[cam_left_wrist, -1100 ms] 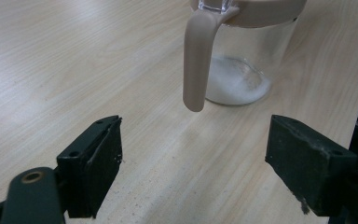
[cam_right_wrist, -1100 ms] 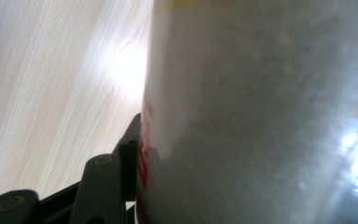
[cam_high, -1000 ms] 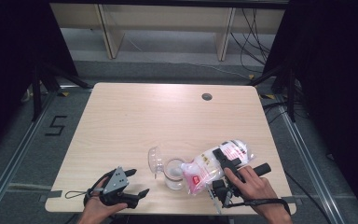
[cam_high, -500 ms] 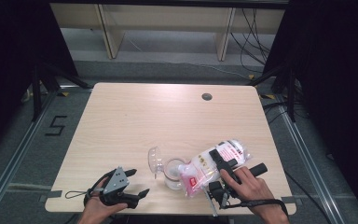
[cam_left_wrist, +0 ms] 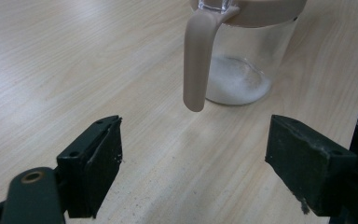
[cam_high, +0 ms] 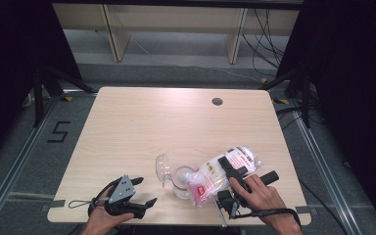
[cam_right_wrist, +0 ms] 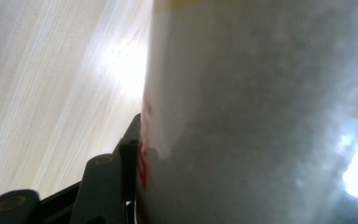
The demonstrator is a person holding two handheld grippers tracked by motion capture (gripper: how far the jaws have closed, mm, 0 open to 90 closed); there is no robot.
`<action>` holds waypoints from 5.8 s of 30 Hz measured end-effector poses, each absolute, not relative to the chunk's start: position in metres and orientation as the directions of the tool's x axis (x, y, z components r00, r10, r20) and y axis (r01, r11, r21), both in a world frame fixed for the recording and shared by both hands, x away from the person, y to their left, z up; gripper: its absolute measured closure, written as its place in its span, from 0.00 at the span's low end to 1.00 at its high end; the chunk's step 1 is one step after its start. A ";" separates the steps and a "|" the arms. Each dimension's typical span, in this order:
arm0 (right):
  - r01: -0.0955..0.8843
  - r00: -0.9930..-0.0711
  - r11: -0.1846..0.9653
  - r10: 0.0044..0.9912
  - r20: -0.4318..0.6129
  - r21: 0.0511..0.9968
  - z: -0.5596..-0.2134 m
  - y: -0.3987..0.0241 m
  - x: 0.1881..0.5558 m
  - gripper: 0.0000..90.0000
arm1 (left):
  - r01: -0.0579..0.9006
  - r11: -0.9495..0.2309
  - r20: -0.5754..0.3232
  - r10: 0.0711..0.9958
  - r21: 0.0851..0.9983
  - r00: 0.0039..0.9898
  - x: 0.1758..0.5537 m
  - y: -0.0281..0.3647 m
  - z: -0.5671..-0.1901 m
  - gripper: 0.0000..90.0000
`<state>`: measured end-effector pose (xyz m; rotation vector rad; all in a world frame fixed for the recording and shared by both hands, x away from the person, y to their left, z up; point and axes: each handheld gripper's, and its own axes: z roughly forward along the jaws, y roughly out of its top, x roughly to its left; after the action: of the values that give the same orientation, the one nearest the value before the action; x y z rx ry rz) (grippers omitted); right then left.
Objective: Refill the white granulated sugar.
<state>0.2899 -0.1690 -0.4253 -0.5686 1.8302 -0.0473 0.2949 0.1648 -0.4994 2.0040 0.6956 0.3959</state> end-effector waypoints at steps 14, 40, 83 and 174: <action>-0.342 -0.220 0.884 -0.406 -0.887 -0.320 -0.423 -0.171 0.289 0.55 | 0.317 -0.389 -0.008 0.621 0.865 0.784 0.295 0.165 -0.500 0.20; -0.308 -0.249 0.912 -0.350 -0.903 -0.269 -0.424 -0.176 0.288 0.55 | 0.318 -0.390 -0.007 0.622 0.864 0.783 0.295 0.165 -0.499 0.20; -0.326 -0.228 0.891 -0.399 -0.888 -0.317 -0.421 -0.178 0.286 0.56 | 0.313 -0.420 0.020 0.623 0.852 0.782 0.296 0.167 -0.499 0.20; -0.338 -0.179 0.868 -0.438 -0.881 -0.363 -0.412 -0.178 0.284 0.59 | 0.311 -0.401 0.008 0.624 0.862 0.781 0.301 0.163 -0.500 0.21</action>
<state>0.2836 -0.1780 -0.4117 -0.5891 1.7858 -0.0993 0.3006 0.1632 -0.5000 2.0122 0.6996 0.4104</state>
